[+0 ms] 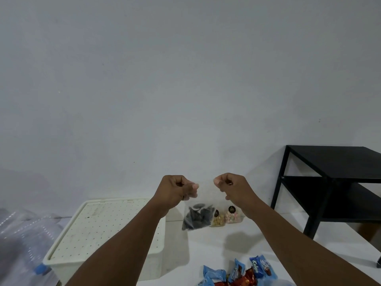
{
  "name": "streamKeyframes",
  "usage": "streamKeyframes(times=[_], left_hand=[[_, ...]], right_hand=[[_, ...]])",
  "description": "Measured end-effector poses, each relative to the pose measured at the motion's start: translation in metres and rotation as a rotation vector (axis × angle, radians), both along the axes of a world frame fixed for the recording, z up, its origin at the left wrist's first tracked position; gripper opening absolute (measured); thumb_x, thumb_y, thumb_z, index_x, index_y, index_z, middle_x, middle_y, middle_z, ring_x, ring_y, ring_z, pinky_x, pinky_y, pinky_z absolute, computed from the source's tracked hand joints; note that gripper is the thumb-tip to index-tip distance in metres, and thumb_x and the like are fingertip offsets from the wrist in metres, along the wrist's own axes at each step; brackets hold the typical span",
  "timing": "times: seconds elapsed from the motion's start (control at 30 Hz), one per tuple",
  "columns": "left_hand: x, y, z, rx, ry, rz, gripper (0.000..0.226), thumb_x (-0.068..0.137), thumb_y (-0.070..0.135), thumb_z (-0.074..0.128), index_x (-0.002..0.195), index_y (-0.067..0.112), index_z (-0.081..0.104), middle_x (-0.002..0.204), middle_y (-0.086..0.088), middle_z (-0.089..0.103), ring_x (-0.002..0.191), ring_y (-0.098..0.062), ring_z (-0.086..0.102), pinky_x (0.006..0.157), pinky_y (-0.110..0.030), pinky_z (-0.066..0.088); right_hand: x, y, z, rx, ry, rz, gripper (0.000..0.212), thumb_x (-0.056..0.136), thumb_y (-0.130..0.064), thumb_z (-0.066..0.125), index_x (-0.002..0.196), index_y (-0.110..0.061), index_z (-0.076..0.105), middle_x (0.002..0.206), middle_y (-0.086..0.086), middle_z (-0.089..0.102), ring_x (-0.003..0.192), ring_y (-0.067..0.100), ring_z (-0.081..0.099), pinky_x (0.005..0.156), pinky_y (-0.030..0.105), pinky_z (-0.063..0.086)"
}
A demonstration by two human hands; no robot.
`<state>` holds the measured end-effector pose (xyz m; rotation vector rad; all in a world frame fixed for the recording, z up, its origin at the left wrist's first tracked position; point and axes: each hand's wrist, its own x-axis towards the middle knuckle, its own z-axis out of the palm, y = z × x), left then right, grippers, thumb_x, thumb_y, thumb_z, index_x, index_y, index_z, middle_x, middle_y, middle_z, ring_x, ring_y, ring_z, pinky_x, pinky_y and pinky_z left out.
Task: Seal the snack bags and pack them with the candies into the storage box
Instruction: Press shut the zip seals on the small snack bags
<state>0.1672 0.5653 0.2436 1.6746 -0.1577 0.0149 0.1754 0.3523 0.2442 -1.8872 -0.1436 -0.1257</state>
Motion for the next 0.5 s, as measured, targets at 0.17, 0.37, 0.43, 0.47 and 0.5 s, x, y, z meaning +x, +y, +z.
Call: streamKeyframes(times=[0.17,0.37,0.43,0.47,0.5], left_hand=[[-0.0020,0.0013,-0.0044,-0.035,0.044,-0.001,0.025,0.077,0.020,0.084,0.089,-0.001,0.077,0.085,-0.019,0.077,0.082,-0.029,0.076,0.076,-0.035,0.060],[-0.0016,0.0029,-0.0051,-0.082,0.078,0.013,0.024,0.079,0.022,0.081,0.090,0.001,0.077,0.093,-0.013,0.078,0.086,-0.027,0.077,0.082,-0.038,0.059],[-0.0013,0.0012,-0.0042,-0.061,0.047,0.034,0.023,0.080,0.021,0.081,0.086,-0.001,0.076,0.091,-0.011,0.078,0.084,-0.027,0.077,0.079,-0.038,0.059],[-0.0011,-0.0009,-0.0037,-0.056,0.023,0.051,0.022,0.079,0.021,0.082,0.084,0.000,0.076,0.089,-0.011,0.078,0.082,-0.027,0.077,0.076,-0.037,0.059],[-0.0008,-0.0038,-0.0032,-0.051,-0.003,0.068,0.021,0.079,0.022,0.083,0.081,0.002,0.076,0.086,-0.012,0.078,0.081,-0.028,0.076,0.073,-0.035,0.059]], right_hand=[[0.0007,-0.0080,-0.0029,-0.041,-0.020,-0.017,0.021,0.089,-0.028,0.071,0.081,-0.008,0.070,0.087,0.002,0.073,0.077,0.011,0.062,0.073,0.023,0.050],[-0.0011,-0.0080,0.0042,-0.022,-0.026,-0.013,0.019,0.090,-0.023,0.070,0.075,-0.013,0.067,0.092,0.000,0.073,0.056,-0.006,0.058,0.053,0.008,0.042],[-0.0030,-0.0072,0.0038,0.007,-0.029,-0.027,0.018,0.089,-0.024,0.071,0.079,-0.009,0.069,0.081,-0.003,0.070,0.049,-0.003,0.052,0.050,0.008,0.038],[-0.0027,-0.0051,0.0020,0.001,-0.041,-0.075,0.018,0.089,-0.027,0.071,0.085,-0.009,0.070,0.077,-0.005,0.067,0.055,0.000,0.053,0.056,0.012,0.040],[-0.0016,-0.0026,0.0001,-0.009,-0.053,-0.147,0.020,0.088,-0.032,0.071,0.091,-0.012,0.068,0.079,-0.004,0.065,0.064,0.003,0.055,0.063,0.018,0.043]])
